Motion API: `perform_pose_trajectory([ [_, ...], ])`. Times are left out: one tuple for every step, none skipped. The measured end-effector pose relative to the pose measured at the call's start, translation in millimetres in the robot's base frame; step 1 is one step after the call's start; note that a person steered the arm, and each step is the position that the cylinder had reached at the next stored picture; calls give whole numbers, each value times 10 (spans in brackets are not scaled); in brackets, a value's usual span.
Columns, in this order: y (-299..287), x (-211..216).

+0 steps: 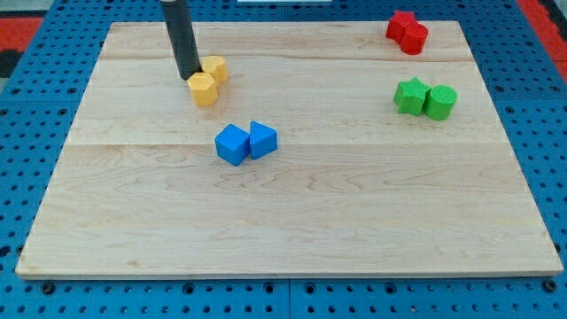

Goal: Move the yellow hexagon towards the green star

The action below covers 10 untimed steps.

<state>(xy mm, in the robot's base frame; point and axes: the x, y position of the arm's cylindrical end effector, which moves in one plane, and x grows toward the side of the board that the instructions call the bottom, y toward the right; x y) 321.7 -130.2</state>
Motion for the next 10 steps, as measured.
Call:
perform_pose_trajectory([
  [70, 199],
  [-163, 232],
  [-427, 347],
  [-240, 530],
  [272, 552],
  [865, 552],
  [1263, 572],
  [1057, 557],
  [711, 378],
  [1232, 119],
])
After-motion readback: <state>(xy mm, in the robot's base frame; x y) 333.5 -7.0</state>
